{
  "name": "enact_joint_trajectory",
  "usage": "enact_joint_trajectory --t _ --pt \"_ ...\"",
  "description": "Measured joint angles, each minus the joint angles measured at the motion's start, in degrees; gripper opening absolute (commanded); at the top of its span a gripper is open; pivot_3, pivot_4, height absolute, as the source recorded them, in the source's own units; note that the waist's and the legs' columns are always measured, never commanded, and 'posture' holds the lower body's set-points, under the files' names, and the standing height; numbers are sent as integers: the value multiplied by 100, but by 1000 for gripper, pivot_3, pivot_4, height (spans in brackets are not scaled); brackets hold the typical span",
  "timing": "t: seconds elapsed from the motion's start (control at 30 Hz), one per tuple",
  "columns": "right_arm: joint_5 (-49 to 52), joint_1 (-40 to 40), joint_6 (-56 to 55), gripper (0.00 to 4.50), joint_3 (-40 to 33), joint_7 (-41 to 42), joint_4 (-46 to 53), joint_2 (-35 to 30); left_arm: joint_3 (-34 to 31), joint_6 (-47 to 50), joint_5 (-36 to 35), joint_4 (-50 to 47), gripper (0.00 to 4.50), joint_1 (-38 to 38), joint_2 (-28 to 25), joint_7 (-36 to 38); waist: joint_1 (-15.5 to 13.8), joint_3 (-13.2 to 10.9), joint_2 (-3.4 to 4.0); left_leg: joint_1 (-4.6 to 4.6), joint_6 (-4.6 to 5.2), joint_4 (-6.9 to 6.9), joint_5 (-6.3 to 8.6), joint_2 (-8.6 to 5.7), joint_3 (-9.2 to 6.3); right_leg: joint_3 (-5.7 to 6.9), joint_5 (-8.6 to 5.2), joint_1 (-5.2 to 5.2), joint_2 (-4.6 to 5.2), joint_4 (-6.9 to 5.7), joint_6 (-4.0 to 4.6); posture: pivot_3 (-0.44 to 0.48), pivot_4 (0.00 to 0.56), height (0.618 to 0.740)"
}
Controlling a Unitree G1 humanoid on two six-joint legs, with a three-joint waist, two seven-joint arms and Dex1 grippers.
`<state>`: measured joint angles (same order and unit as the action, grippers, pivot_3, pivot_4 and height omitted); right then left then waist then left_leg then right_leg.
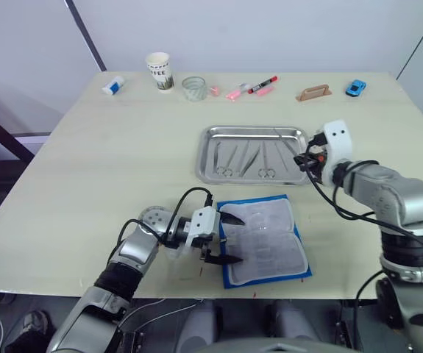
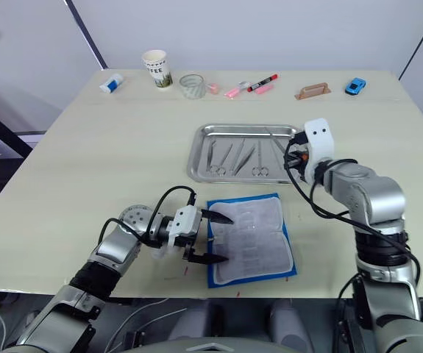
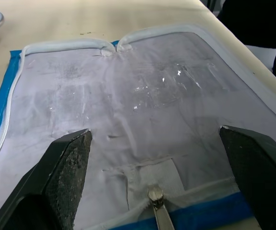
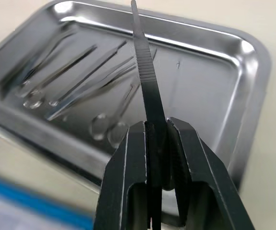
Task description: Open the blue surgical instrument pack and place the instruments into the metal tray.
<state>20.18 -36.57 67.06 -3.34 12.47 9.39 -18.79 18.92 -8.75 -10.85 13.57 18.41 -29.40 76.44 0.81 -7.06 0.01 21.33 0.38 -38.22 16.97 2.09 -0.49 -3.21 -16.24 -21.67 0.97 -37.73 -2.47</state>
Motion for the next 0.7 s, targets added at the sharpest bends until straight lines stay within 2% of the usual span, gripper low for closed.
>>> enact_joint_trajectory --t 0.07,0.3,0.7 --pt "-185 -126 -44 61 -73 -367 -335 262 -11 36 1 -73 4500 -45 -3 -20 2 0 0 1 0 1 0 -2 2 -1 0 0 0 3 0 0 150 740" --pt "-414 -165 -188 61 -340 -899 -833 747 -42 195 10 -297 4500 -177 -40 -166 26 -3 4 4 0 3 0 2 4 -3 0 -3 1 6 -1 0 150 740" --pt "-646 -277 -719 61 -450 -1260 -1567 1148 -43 250 15 -380 4500 -222 -51 -230 37 -4 7 5 0 5 0 2 6 -4 0 -3 3 10 -2 0 150 740"
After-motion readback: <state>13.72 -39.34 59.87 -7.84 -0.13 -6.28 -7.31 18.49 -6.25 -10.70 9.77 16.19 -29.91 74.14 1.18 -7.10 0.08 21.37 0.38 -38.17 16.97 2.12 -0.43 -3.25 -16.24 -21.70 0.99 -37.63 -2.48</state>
